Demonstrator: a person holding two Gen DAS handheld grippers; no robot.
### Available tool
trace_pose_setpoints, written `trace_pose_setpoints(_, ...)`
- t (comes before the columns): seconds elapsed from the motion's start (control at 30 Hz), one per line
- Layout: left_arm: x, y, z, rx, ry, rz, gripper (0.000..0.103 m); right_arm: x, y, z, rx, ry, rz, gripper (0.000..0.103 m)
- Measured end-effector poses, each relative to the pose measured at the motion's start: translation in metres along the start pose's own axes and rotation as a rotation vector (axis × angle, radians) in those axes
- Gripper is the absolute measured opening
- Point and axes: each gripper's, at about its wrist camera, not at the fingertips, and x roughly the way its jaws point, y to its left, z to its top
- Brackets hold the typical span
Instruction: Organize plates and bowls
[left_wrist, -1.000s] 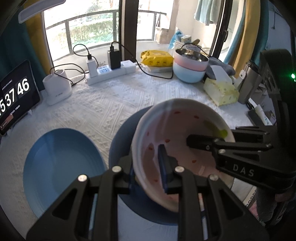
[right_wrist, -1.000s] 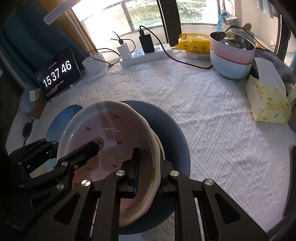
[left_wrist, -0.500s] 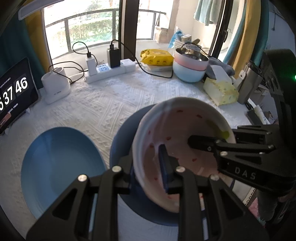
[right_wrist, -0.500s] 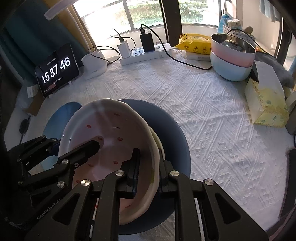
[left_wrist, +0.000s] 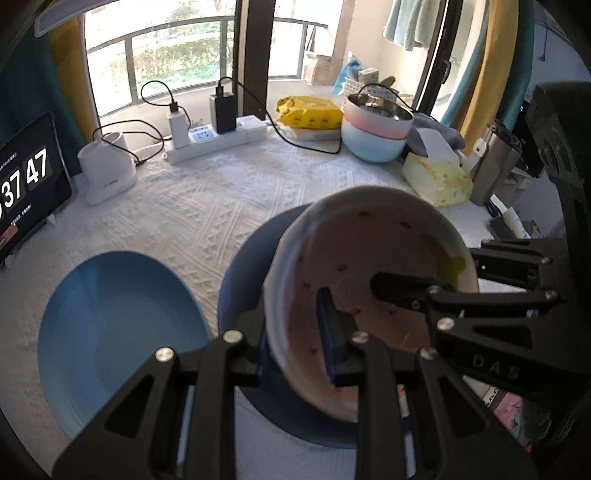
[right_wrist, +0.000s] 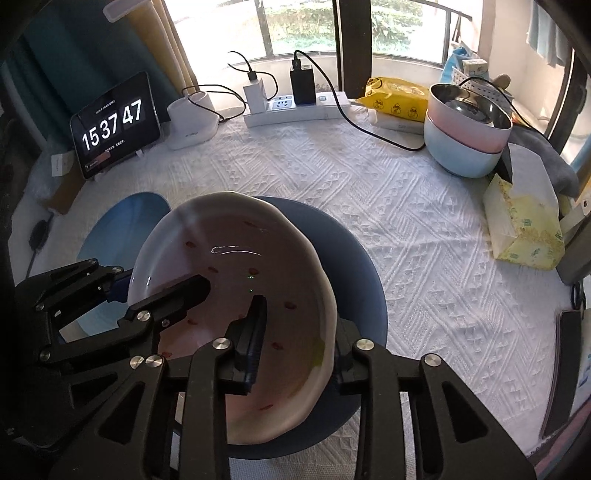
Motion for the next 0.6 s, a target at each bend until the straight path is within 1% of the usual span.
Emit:
trace_pose_setpoints(0.1,0.0,0.002,0.0,-0.005,0.004,-0.007,0.024,-0.002,0.0,0.0,0.007,-0.004,0.005,0.032)
trace_pose_setpoints(0.23,-0.002,0.001,-0.001,0.004,0.008,-0.008,0.024,-0.007,-0.008,0.001,0.057,-0.013,0.055,0.033)
trace_pose_setpoints(0.27,-0.002,0.001,-0.001,0.006,0.007,-0.006,0.024,-0.011,-0.01,0.001,0.063,-0.026,0.051,0.034)
trace_pose_setpoints(0.3,-0.003,0.002,-0.001,0.001,0.003,-0.012,0.024,-0.015,-0.01,0.001,0.063,-0.043,0.03,0.038)
trace_pose_setpoints(0.33,-0.003,0.002,0.0,-0.002,0.004,-0.011,0.025,-0.018,-0.011,0.001,0.066,-0.057,0.011,0.038)
trace_pose_setpoints(0.4,-0.003,0.002,0.0,0.001,0.005,-0.006,0.025,-0.025,-0.013,0.002,0.068,-0.076,0.017,0.039)
trace_pose_setpoints(0.6,-0.006,-0.001,-0.001,0.011,-0.006,0.017,0.025,-0.025,-0.013,0.0,0.054,-0.075,0.015,0.039)
